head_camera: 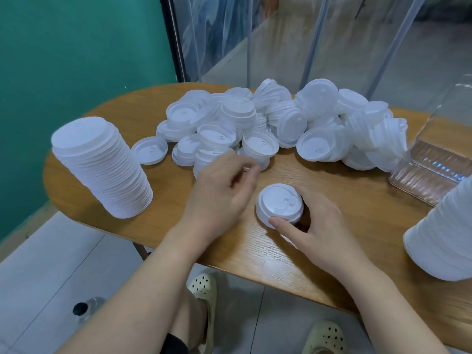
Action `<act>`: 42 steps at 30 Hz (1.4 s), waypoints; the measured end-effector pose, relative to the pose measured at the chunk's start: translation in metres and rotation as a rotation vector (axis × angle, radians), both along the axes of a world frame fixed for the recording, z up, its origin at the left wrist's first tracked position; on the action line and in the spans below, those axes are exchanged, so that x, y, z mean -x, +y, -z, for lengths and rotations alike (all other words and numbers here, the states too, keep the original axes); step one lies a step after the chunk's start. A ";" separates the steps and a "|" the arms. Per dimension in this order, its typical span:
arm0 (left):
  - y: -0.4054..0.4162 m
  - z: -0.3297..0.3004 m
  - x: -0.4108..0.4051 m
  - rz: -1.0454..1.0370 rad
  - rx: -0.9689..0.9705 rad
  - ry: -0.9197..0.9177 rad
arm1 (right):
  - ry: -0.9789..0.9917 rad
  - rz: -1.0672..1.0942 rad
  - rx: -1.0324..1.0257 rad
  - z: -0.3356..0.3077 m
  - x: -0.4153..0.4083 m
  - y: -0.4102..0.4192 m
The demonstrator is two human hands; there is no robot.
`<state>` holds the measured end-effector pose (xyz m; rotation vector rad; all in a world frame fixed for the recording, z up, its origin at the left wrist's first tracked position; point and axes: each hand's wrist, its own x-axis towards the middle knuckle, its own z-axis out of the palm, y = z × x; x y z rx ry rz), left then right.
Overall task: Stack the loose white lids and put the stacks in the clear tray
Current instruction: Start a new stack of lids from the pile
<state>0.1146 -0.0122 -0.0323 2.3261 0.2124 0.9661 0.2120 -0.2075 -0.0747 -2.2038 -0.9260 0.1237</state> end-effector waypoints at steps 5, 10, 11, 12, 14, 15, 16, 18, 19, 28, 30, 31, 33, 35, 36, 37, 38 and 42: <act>0.051 -0.006 -0.013 -0.359 -0.169 -0.078 | 0.002 -0.005 0.010 0.002 0.000 -0.001; 0.063 0.002 -0.016 -0.473 -0.085 0.108 | 0.012 -0.006 0.009 0.001 -0.001 -0.001; 0.064 0.002 -0.017 -0.475 -0.072 0.141 | 0.013 -0.003 0.012 0.002 0.000 -0.001; 0.064 0.004 -0.018 -0.475 -0.060 0.178 | 0.013 -0.002 0.012 0.001 0.000 -0.001; 0.063 0.008 -0.019 -0.466 -0.038 0.237 | 0.015 -0.003 0.009 0.001 0.001 -0.002; 0.062 0.010 -0.019 -0.458 -0.035 0.244 | 0.017 -0.002 0.009 0.001 0.000 -0.001; 0.061 0.011 -0.018 -0.450 -0.037 0.235 | 0.018 -0.003 0.010 0.000 0.001 -0.001; 0.059 0.012 -0.016 -0.442 -0.040 0.196 | 0.019 -0.001 0.012 0.001 0.001 -0.001; 0.058 0.012 -0.014 -0.439 -0.040 0.179 | 0.019 0.000 0.014 0.001 0.001 -0.002; 0.056 0.013 -0.005 -0.394 -0.078 0.097 | 0.010 -0.009 0.020 -0.001 0.001 -0.002; 0.054 0.011 -0.003 -0.381 -0.093 0.055 | 0.014 -0.013 0.017 0.000 0.001 -0.002; 0.052 0.010 -0.001 -0.375 -0.102 0.032 | 0.018 -0.017 0.013 0.000 0.000 -0.002; 0.049 0.008 0.001 -0.359 -0.129 -0.018 | 0.030 -0.024 0.011 -0.001 0.000 -0.002; 0.042 0.006 0.002 -0.322 -0.154 -0.056 | 0.035 -0.025 0.013 -0.002 0.001 -0.003; 0.038 0.005 0.003 -0.292 -0.168 -0.068 | 0.036 -0.024 0.012 -0.002 0.002 -0.003; 0.034 0.005 0.004 -0.256 -0.184 -0.073 | 0.038 -0.023 0.006 -0.003 0.002 -0.003; 0.031 0.006 0.004 -0.215 -0.203 -0.074 | 0.040 -0.024 -0.006 -0.003 0.002 -0.002; 0.019 0.009 0.003 -0.022 -0.244 -0.053 | 0.060 -0.035 -0.032 -0.002 0.003 -0.001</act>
